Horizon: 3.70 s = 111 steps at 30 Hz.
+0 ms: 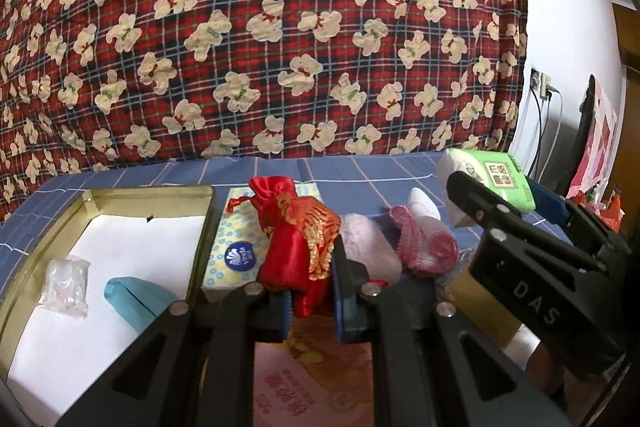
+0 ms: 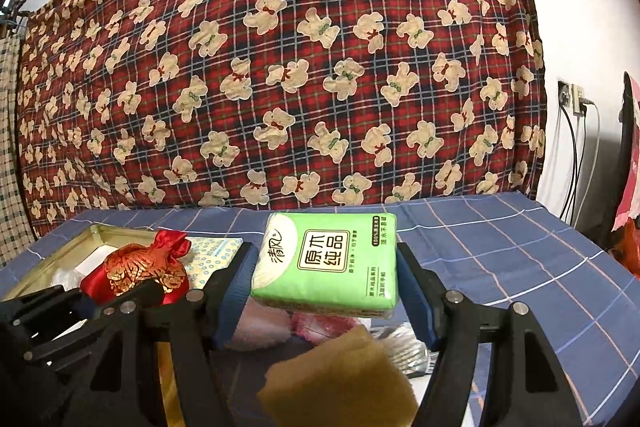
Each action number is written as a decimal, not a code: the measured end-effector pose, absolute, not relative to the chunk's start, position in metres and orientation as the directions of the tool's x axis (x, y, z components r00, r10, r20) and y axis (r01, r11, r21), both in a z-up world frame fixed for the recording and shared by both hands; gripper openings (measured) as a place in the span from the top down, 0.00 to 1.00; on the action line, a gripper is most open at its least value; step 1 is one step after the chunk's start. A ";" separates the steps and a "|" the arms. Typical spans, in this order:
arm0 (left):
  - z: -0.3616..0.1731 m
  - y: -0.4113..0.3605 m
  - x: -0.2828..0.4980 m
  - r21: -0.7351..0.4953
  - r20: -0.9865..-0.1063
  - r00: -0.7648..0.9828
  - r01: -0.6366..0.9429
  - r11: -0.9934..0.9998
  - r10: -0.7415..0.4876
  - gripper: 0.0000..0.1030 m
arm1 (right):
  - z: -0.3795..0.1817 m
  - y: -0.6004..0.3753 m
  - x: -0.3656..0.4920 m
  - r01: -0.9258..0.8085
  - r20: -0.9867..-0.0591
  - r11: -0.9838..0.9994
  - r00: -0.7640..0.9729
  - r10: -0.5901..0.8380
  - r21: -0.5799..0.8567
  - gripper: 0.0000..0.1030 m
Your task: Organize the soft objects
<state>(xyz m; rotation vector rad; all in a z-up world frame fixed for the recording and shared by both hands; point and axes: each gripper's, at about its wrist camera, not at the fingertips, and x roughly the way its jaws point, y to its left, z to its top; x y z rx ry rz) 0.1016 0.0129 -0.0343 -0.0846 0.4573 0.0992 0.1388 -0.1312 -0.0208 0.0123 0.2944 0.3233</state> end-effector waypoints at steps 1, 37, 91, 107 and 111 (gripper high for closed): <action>-0.035 0.014 0.102 -0.061 -0.446 0.892 -0.115 0.991 0.077 0.87 | -0.021 -0.129 0.139 -0.311 -0.284 0.949 0.906 0.314 0.057 0.32; -0.042 0.035 0.111 -0.075 -0.510 0.849 -0.201 0.977 0.135 0.87 | -0.027 -0.093 0.170 -0.340 -0.367 0.936 0.862 0.351 0.095 0.32; -0.025 0.087 0.047 -0.211 -0.376 0.902 -0.308 0.928 0.214 0.87 | -0.012 -0.055 0.145 -0.561 -0.313 0.821 0.764 0.564 0.109 0.32; -0.013 0.189 0.053 -0.193 -0.551 0.803 -0.386 0.902 0.226 0.87 | -0.002 0.061 0.146 -0.705 -0.529 0.696 0.544 0.652 0.133 0.32; -0.019 0.200 0.057 -0.188 -0.582 0.785 -0.385 0.904 0.213 0.87 | -0.005 0.074 0.150 -0.714 -0.580 0.687 0.505 0.639 0.136 0.32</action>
